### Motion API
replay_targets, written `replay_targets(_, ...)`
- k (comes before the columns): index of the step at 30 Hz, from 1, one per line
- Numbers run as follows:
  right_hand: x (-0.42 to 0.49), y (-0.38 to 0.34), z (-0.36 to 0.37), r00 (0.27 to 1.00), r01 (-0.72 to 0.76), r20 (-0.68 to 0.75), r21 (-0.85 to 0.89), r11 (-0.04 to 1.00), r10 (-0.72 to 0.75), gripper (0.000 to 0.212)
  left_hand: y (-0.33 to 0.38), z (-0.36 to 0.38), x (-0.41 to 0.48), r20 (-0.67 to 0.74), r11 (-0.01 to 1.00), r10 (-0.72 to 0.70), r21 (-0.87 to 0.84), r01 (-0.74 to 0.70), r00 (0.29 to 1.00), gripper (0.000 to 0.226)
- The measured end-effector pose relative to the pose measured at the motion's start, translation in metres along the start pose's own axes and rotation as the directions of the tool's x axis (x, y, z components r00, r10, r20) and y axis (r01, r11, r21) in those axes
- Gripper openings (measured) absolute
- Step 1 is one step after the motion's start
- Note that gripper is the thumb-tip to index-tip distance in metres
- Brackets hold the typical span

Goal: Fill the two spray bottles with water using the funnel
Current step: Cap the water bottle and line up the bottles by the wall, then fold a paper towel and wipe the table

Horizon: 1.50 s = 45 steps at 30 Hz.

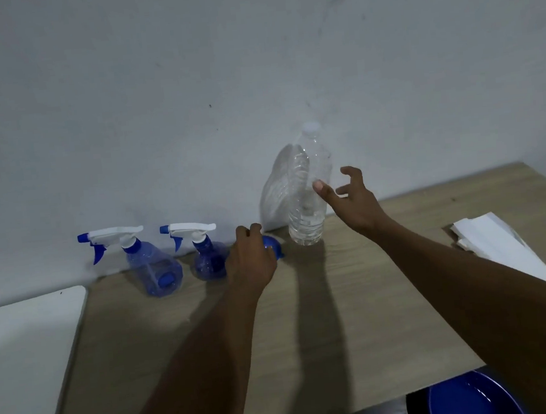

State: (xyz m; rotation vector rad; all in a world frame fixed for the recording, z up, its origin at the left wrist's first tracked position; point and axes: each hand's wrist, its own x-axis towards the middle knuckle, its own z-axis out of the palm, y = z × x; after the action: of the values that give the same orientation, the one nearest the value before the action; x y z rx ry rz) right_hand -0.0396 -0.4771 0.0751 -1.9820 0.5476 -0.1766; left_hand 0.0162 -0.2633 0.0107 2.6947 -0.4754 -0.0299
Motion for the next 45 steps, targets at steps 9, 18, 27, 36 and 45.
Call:
replay_targets(9, -0.114, 0.101, -0.032, 0.977, -0.161, -0.170, -0.172, 0.972, 0.132, 0.056, 0.025, 0.026, -0.086, 0.103, 0.981, 0.127, -0.161, -0.110, 0.987, 0.032)
replay_targets(18, -0.196, 0.154, -0.123, 0.861, -0.342, -0.475, -0.280, 0.897, 0.180, 0.036, 0.103, 0.054, -0.131, 0.308, 0.951, 0.238, -0.266, -0.157, 0.921, 0.025)
replay_targets(27, -0.170, 0.205, -0.234, 0.789, -0.376, -0.558, -0.108, 0.920, 0.257, 0.018, 0.241, 0.095, -0.113, 0.376, 0.933, 0.134, -0.361, 0.012, 0.917, 0.024)
replay_targets(36, -0.105, 0.242, -0.297, 0.847, -0.325, -0.298, 0.363, 0.873, 0.440, 0.027, 0.372, 0.159, -0.092, 0.422, 0.947, 0.004, -0.292, 0.132, 0.907, 0.055)
replay_targets(45, -0.057, 0.264, -0.303, 0.852, -0.408, -0.118, 0.460, 0.789, 0.510, 0.030, 0.407, 0.191, -0.068, 0.365, 0.972, -0.203, -0.039, 0.233, 0.908, 0.043)
